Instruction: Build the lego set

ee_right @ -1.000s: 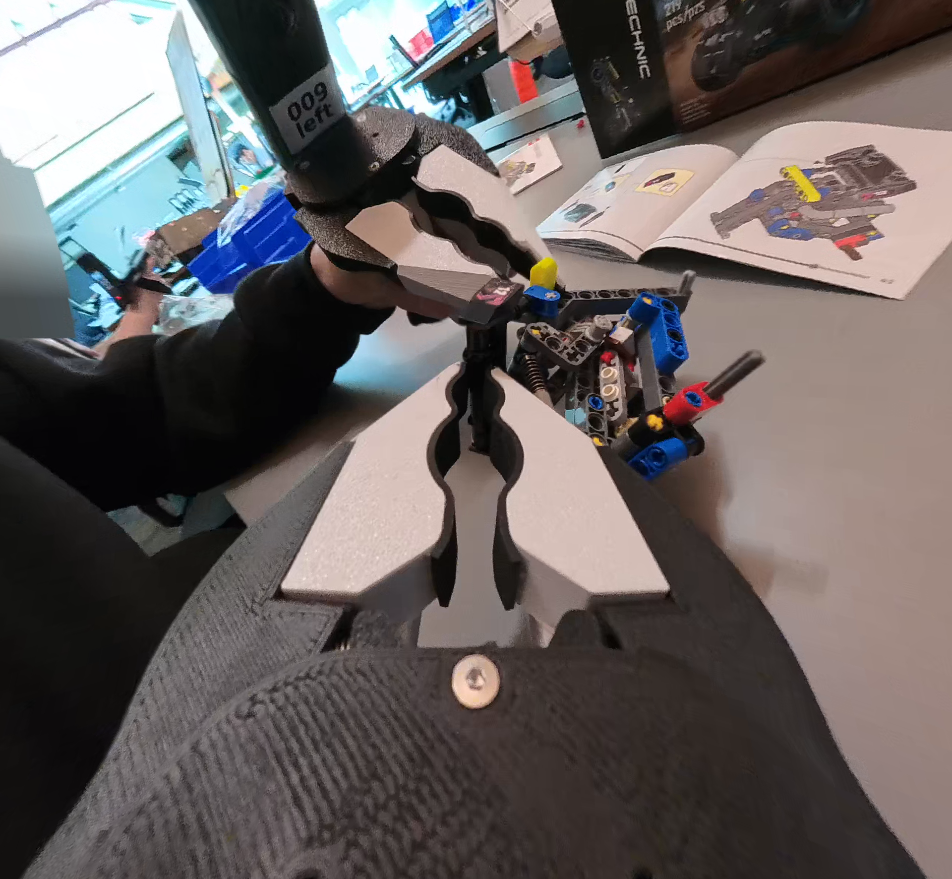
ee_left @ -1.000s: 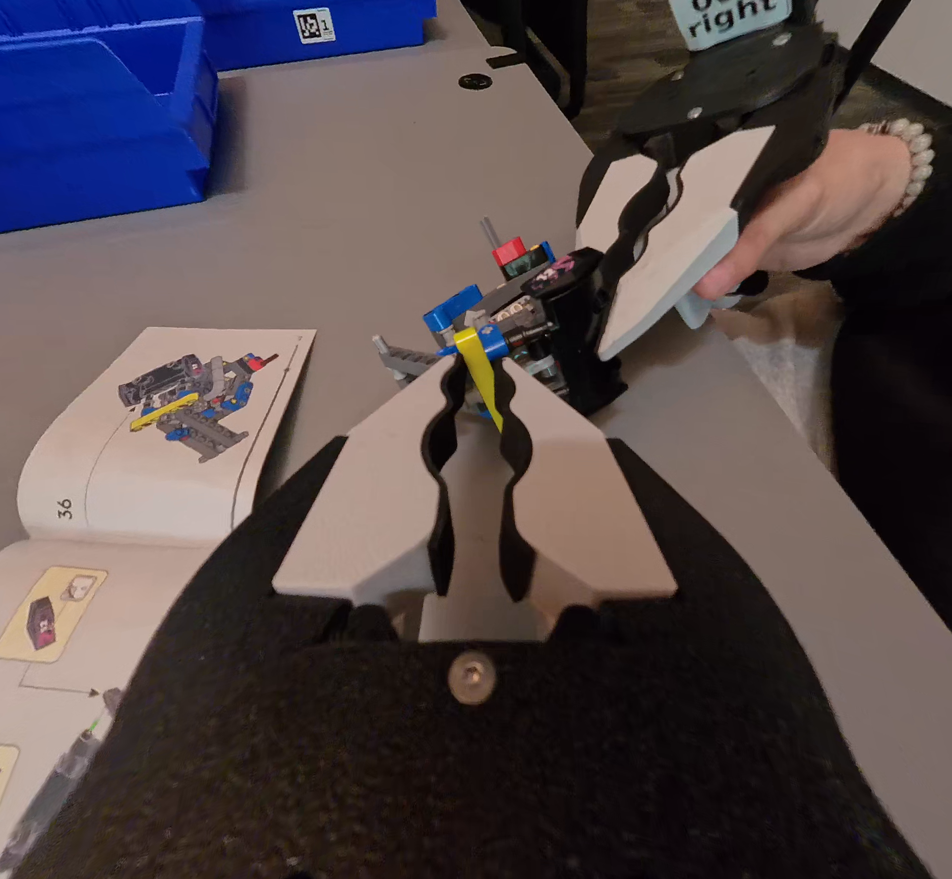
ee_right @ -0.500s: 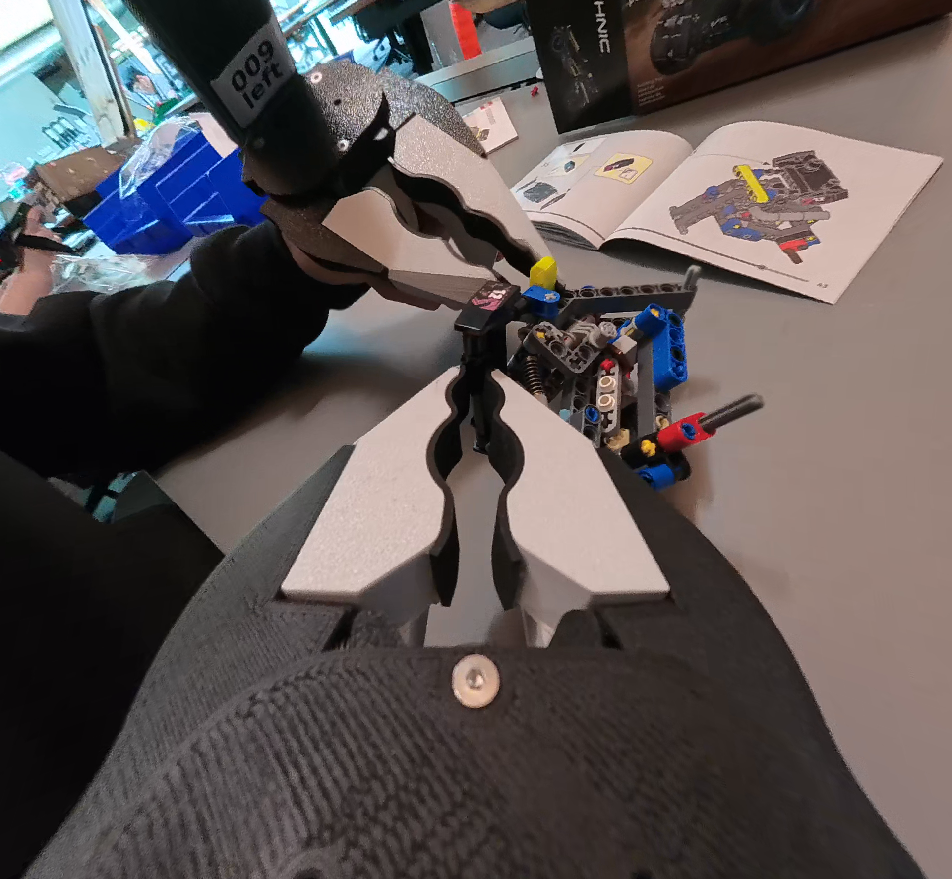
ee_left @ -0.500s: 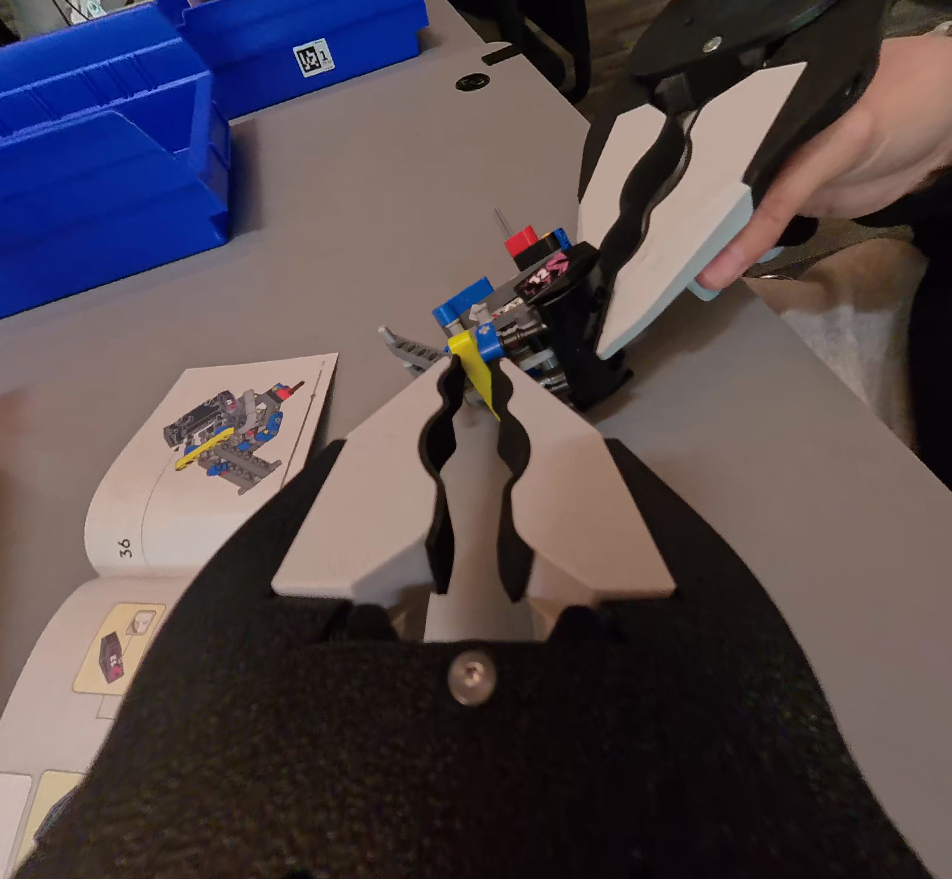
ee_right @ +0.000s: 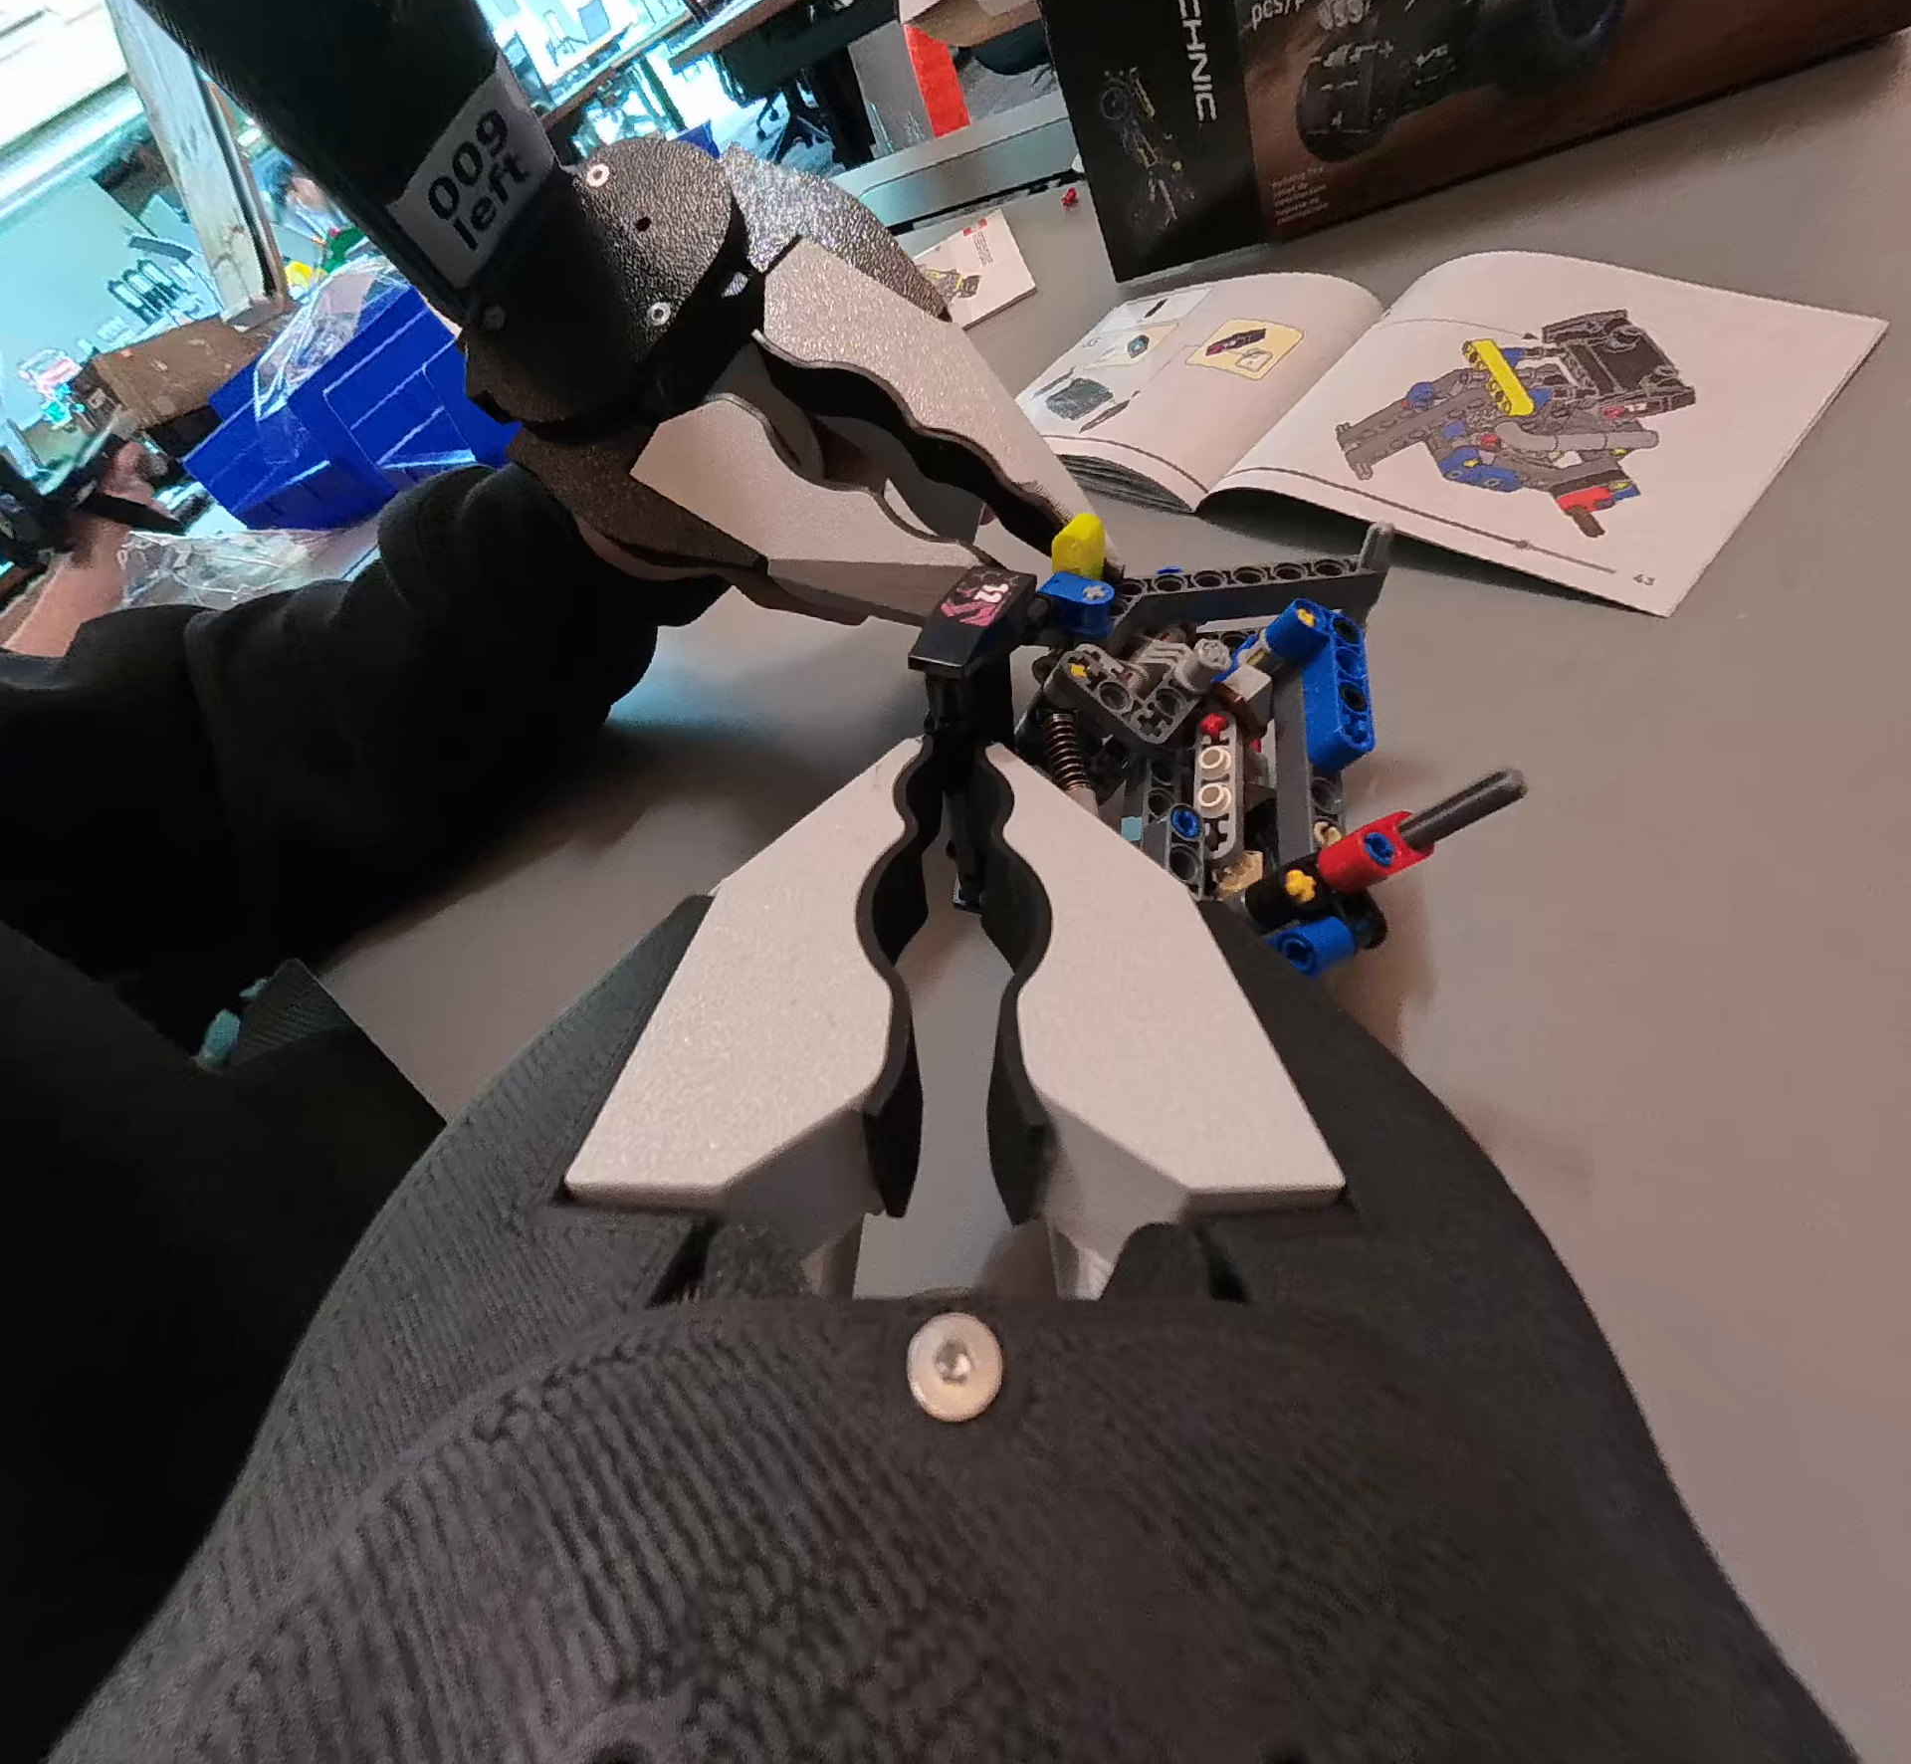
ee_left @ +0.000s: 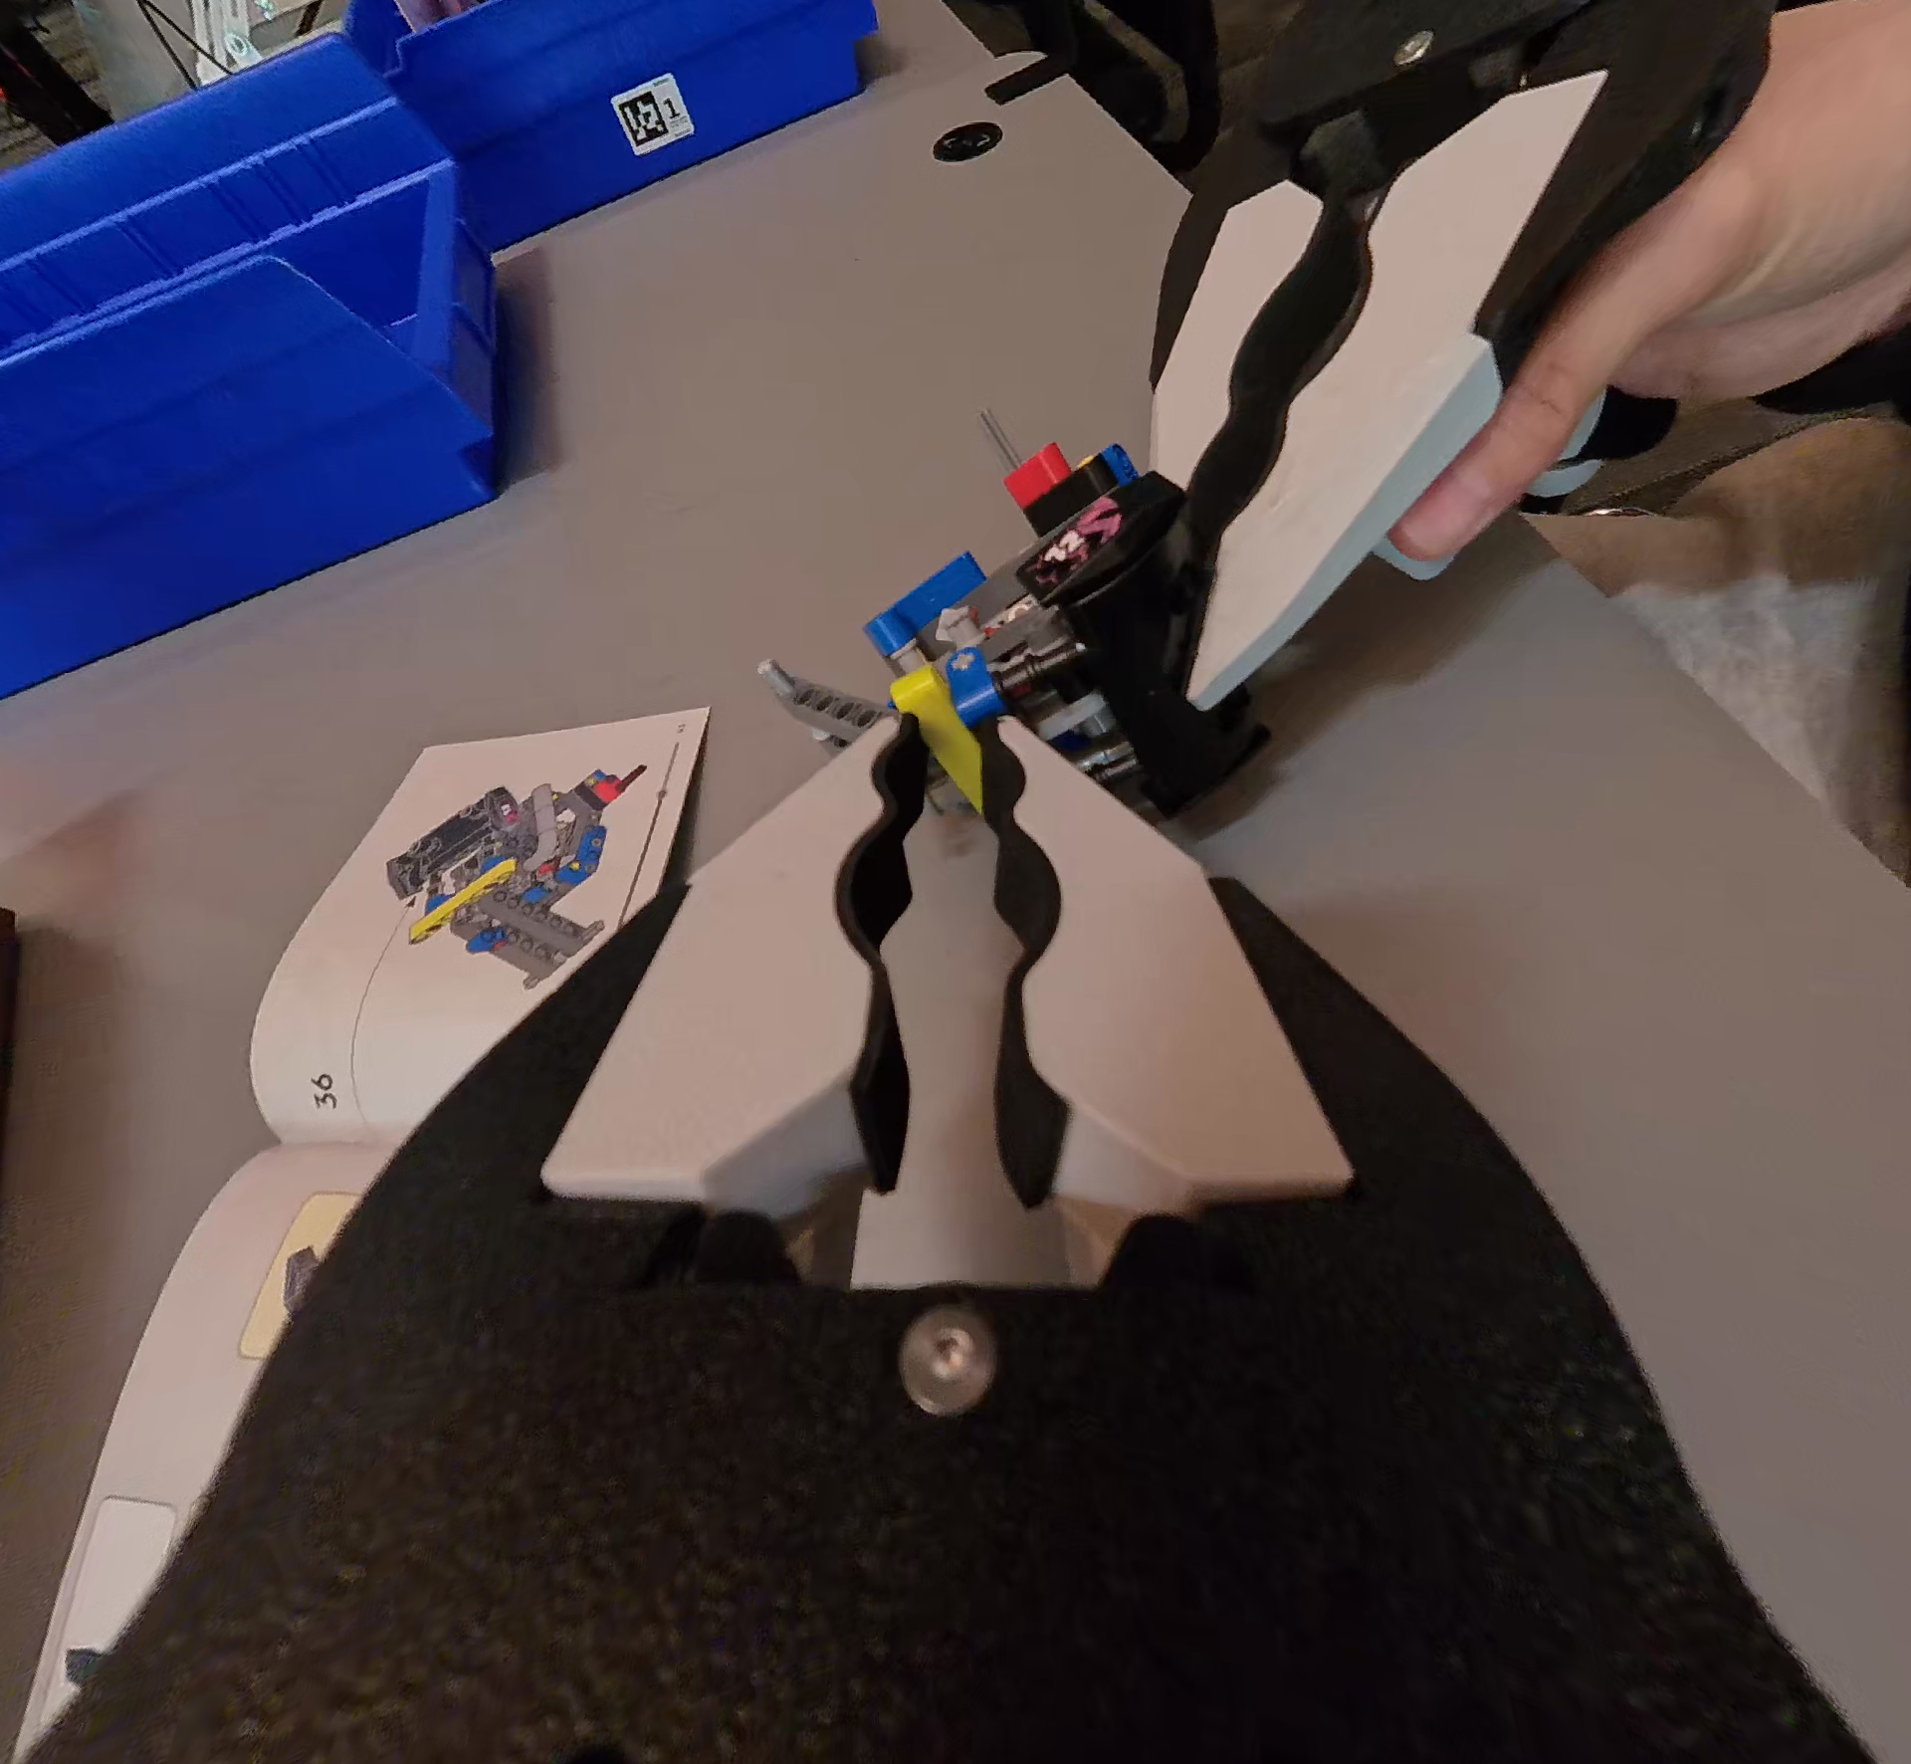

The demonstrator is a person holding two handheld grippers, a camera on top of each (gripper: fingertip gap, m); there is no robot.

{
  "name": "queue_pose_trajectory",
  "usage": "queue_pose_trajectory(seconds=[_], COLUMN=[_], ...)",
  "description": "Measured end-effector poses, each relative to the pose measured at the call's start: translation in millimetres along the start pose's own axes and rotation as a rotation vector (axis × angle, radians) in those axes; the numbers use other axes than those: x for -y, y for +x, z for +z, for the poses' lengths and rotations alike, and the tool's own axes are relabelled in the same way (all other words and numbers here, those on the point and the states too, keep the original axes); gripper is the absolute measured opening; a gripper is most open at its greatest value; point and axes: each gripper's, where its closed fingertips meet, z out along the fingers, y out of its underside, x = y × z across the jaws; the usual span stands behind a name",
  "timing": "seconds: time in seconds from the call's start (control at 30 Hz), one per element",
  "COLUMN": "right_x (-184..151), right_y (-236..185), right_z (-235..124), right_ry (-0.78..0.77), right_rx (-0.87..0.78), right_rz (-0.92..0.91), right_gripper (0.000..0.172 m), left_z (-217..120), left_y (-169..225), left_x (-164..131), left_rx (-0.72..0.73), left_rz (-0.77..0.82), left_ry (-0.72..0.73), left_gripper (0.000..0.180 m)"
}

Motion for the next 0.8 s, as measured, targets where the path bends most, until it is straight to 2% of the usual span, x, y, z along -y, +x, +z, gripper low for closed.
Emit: queue_pose_trajectory(seconds=[0.57, 0.67, 0.8], right_x=[0.8, -0.8, -1.6], right_y=[2.8, 0.2, -2.7], right_z=[2.4, -2.7, -6.6], right_ry=[-0.035, -0.015, -0.006], right_rx=[0.060, 0.092, 0.162], right_rz=[0.027, 0.057, 0.098], right_gripper=[0.000, 0.001, 0.002], left_z=[1.1, 4.3, 2.8], left_y=[-4.5, 0.2, 3.6], left_x=[-2.8, -1.8, 0.9], left_rx=[0.001, -0.065, -0.112], left_rz=[-0.011, -0.153, -0.188], left_ry=[0.005, 0.027, 0.053], left_gripper=[0.008, 0.008, 0.009])
